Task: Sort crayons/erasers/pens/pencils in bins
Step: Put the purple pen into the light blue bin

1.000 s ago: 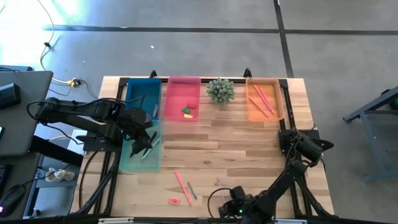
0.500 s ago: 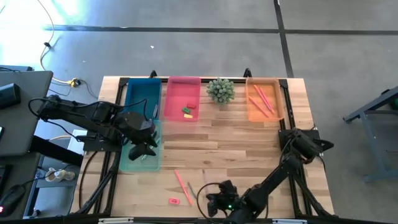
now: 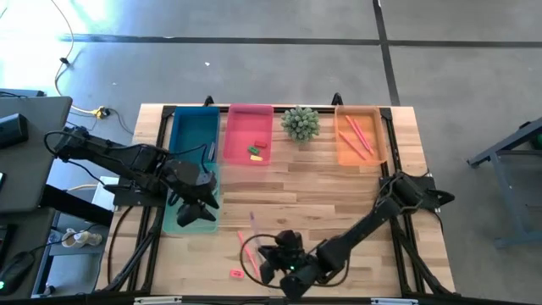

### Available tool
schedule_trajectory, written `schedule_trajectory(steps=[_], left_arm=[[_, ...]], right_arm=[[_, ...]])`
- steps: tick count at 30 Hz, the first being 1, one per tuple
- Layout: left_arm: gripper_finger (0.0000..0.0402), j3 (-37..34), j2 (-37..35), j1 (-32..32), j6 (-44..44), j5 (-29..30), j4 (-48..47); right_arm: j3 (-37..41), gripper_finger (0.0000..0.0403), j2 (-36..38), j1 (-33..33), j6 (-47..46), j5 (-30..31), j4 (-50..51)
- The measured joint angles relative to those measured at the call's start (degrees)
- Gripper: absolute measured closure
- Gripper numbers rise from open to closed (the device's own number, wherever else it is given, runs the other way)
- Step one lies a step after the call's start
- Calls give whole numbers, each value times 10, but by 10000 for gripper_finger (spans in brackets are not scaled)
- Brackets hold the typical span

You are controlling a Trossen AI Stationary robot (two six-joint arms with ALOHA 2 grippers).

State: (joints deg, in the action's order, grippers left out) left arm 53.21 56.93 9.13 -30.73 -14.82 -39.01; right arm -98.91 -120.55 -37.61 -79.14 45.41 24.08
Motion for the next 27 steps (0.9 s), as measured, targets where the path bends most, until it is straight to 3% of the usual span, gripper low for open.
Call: schedule_trajectory(steps=[7, 22, 27], left_arm=[[188, 0, 22, 32, 13, 0, 11], [188, 0, 24, 56, 30, 21, 178], [188, 0, 10, 55, 51, 37, 205]], right_arm=[[-51, 389, 0, 31, 115, 0, 0], [-144, 389, 0, 58, 298, -4, 1], [-167, 389, 0, 58, 321, -4, 22]])
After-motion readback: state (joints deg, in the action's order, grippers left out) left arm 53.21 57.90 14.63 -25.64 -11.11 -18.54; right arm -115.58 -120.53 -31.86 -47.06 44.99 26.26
